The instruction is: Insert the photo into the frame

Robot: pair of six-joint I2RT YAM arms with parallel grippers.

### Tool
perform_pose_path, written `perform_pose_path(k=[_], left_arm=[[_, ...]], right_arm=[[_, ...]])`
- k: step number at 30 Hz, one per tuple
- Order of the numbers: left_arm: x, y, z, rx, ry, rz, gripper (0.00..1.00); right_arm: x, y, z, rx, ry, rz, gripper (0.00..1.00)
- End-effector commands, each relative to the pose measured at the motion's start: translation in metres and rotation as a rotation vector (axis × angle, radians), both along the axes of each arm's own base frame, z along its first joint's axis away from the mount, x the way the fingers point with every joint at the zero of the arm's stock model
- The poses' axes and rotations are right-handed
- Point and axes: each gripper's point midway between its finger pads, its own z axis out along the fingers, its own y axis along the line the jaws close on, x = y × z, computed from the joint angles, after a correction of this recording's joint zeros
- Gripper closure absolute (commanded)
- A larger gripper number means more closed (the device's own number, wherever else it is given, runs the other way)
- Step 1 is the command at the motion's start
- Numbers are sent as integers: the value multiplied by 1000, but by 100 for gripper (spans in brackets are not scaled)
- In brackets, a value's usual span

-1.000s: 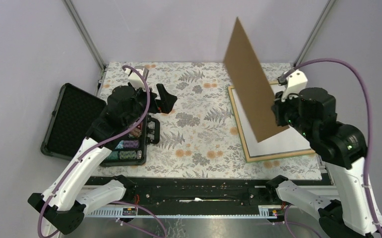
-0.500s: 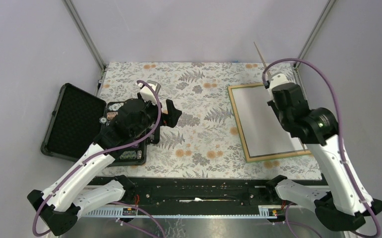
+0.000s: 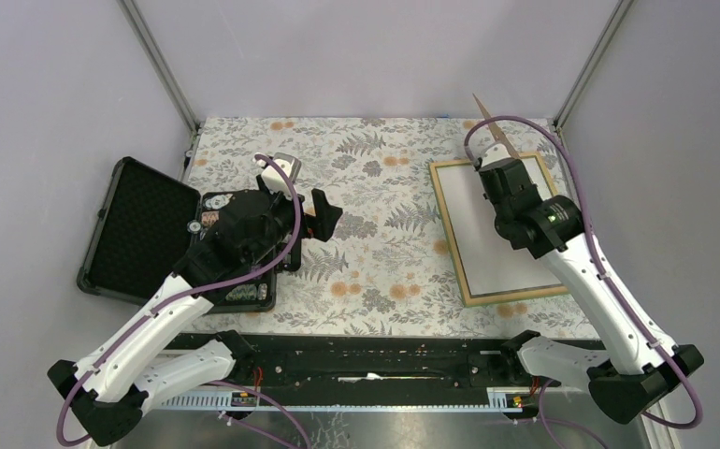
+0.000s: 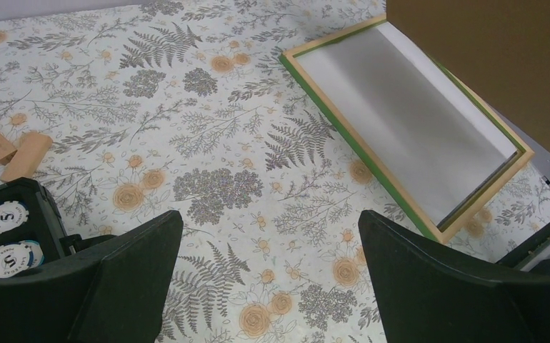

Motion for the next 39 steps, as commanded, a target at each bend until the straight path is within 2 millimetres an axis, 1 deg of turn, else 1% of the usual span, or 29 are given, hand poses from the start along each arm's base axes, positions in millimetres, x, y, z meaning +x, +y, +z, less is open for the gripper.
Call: perform_pose_path(k=[1,7,14,24,31,36,39], left_arm=[[3,3,16,-19,-64,18,1],[2,2,14,-11,-63,16,1],[2,2,13,-6,-63,18,1],[1,0,12,-3,-62,14,1],[1,-1,11,1,-62,12,1],[1,-1,10,4,-60,13,1],[2,-1,9,6,-59,12,1]], right_arm=[[20,-6,18,-50,-148,-66,100],[25,-11,13,-96,-171,-95,100],[28,-11,-4,-114,-156,-99,100],[36,-11,-28,-123,-137,-106,100],[40,-22,-40,-153,-134,-150,100],[39,-25,-54,-154,-133,-158,100],[38,-25,-67,-143,-120,-165,100]])
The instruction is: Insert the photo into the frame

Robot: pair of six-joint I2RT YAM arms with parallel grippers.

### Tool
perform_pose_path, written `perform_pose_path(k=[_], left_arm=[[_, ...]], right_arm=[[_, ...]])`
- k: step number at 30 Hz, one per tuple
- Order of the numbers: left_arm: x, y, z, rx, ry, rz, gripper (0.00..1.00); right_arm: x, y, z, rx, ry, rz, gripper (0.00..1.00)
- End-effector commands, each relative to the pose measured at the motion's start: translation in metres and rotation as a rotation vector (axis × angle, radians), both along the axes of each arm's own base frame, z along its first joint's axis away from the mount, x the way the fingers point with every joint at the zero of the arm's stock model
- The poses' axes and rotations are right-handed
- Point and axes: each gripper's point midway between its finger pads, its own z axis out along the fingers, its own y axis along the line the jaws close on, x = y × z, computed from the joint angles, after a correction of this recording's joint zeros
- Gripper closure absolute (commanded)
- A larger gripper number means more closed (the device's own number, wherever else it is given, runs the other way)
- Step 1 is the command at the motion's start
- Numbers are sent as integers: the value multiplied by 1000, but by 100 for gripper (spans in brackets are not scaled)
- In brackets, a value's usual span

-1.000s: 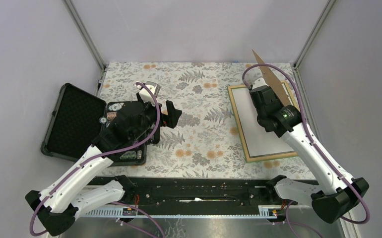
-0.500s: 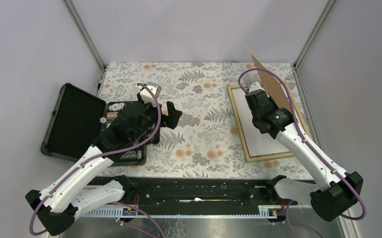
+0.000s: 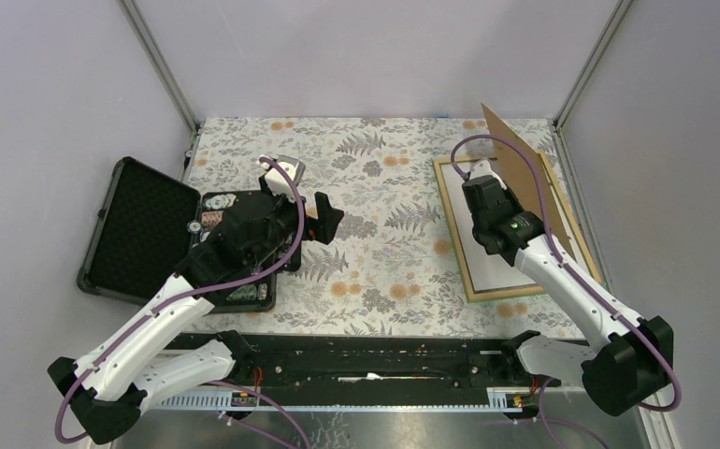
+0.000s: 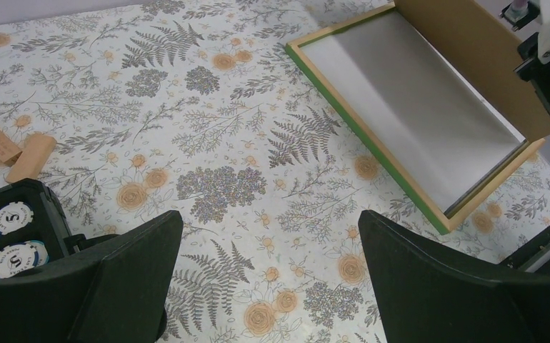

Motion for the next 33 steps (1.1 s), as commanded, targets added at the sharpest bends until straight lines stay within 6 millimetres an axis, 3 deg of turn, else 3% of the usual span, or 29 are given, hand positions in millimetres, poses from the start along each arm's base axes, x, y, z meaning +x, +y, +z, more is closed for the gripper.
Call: perform_pose_path(k=[1,5,8,12,20,33], left_arm=[[4,0,13,-21,-47,15,1],[4,1,12,-18,-47,17,1],[4,1,11,-17,-45,17,1],[5,0,10,-15,-43,18,1],[5,1,10,-13,-45,22,1],[5,2,9,-12,-45,23,1]], right_arm=[[2,-10,2,-14,-76,-72,100],[-1,-10,-14,-14,-41,-72,99],[-3,-10,-21,-6,-29,-71,92],[-6,-11,-27,-8,-20,-72,81],[-10,-14,-31,-39,13,-57,72],[-29,-25,-39,-110,108,-82,39]])
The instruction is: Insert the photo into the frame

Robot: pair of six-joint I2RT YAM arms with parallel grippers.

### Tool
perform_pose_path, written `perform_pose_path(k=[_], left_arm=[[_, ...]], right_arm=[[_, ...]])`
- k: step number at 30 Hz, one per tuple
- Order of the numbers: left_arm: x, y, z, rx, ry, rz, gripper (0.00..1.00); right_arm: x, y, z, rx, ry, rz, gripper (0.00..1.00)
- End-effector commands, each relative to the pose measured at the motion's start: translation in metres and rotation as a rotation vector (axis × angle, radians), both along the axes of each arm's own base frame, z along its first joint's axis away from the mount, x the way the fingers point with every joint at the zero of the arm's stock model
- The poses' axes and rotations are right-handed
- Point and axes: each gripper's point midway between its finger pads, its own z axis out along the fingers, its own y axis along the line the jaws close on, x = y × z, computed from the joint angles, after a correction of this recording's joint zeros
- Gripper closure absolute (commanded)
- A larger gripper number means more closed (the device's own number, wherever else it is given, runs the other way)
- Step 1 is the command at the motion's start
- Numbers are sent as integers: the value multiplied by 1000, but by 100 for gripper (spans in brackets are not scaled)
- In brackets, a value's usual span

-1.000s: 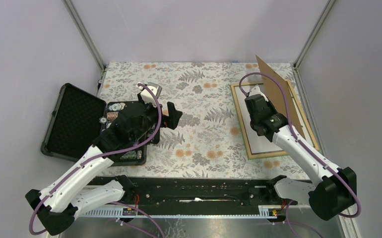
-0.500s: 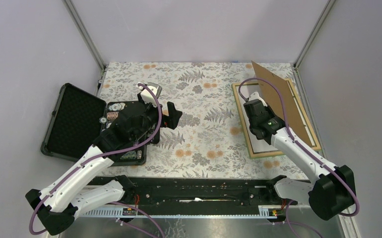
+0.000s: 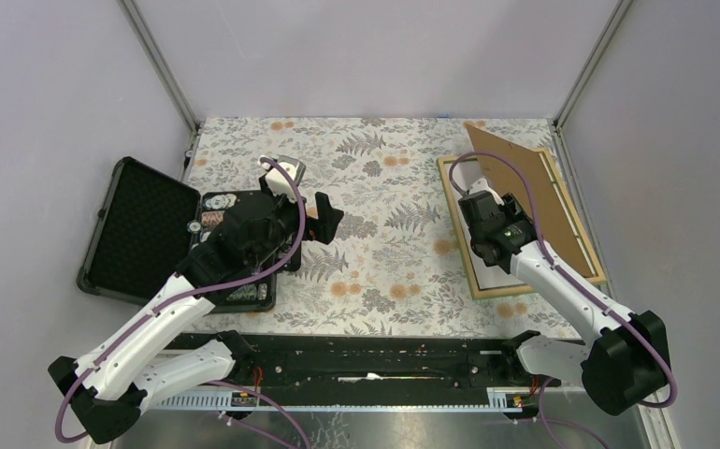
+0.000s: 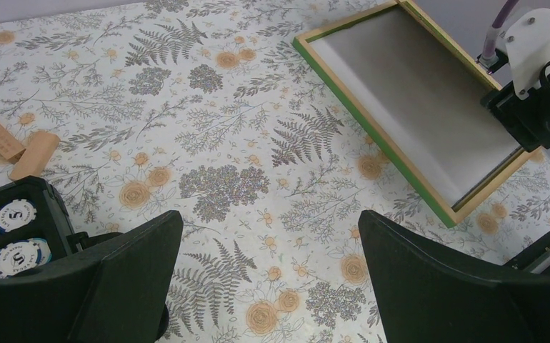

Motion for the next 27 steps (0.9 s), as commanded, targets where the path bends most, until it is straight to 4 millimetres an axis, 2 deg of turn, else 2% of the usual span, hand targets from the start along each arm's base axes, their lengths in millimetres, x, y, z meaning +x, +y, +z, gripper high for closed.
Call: perform_pose_path(k=[1,7,11,16,21,27], left_arm=[[4,1,11,-19,-47,14,1],[5,0,10,-16,-44,13,1],[5,0,9,-15,-42,13,1],[5,0,8,-14,-42,16,1],[6,1,8,-11,-43,21,1],[7,2,7,-8,-44,26,1]], right_arm=[[-13,-16,5,-68,25,-61,37],[-24,-11,-10,-6,100,-55,16],[-23,-9,-15,19,98,-87,9],[-12,-9,-20,44,59,-172,7],[-2,-18,-21,20,37,-290,4],[5,-14,-28,62,34,-328,4]])
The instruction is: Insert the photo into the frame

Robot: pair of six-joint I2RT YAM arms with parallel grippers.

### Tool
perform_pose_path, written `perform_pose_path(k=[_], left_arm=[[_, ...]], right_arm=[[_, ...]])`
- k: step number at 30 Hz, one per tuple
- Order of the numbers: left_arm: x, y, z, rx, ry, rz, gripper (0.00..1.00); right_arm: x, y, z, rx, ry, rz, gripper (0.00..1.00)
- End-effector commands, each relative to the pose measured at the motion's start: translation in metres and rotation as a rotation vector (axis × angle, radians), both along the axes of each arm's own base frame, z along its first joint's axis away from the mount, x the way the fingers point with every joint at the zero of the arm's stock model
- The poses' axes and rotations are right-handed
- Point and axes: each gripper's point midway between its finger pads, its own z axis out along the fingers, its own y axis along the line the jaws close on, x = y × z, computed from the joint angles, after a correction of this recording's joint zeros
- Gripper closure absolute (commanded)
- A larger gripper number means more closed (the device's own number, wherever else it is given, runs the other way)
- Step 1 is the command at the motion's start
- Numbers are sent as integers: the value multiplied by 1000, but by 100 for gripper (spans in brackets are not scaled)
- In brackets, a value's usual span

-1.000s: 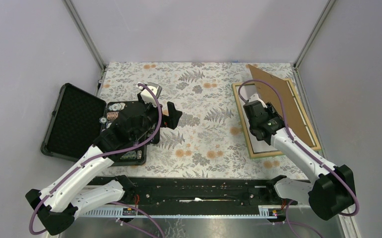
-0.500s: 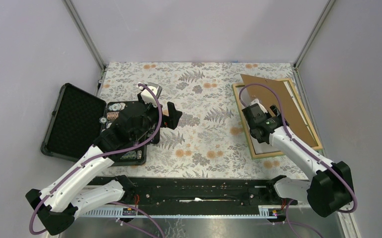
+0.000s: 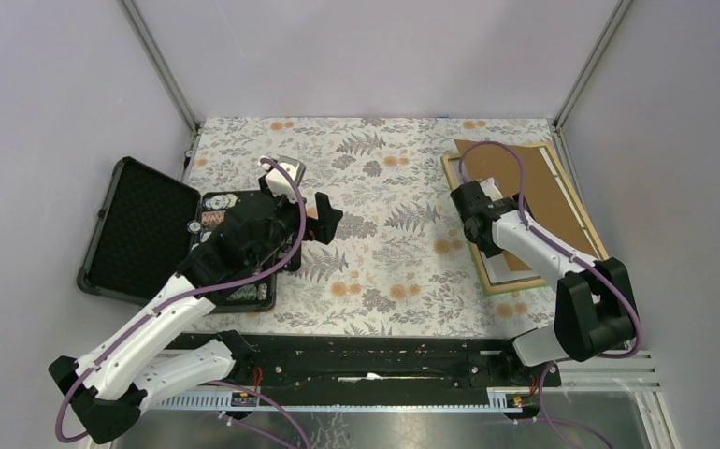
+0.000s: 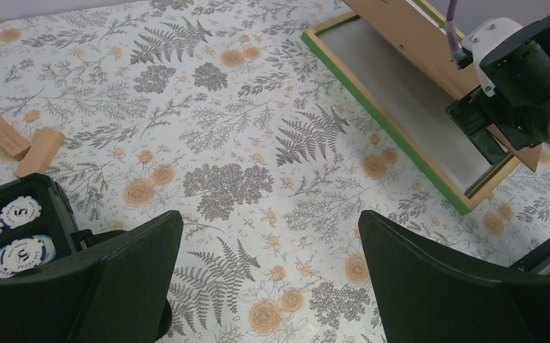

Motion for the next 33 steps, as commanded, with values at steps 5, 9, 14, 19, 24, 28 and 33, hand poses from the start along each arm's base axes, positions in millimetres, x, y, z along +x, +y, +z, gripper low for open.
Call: perform_pose_path(k=[5,9,14,19,24,28,33], left_arm=[[5,0,8,-12,-42,13,1],[5,-1,8,-12,-42,11,1],[5,-1,8,-11,-43,12,1],[6,-1,6,-6,-40,14,1],[7,-2,5,-3,-35,11,1],[7,-2,3,0,-32,12,1],[8,-2,2,4,-29,15,1]], right_arm=[[17,17,8,136,-75,-53,0],[20,33,1,232,-23,-1,0],[19,50,-14,318,71,76,0],[25,72,-14,453,47,99,0],[36,108,-14,670,-45,81,0],[44,131,-26,813,-90,10,2],[50,148,-45,922,-96,-19,17]])
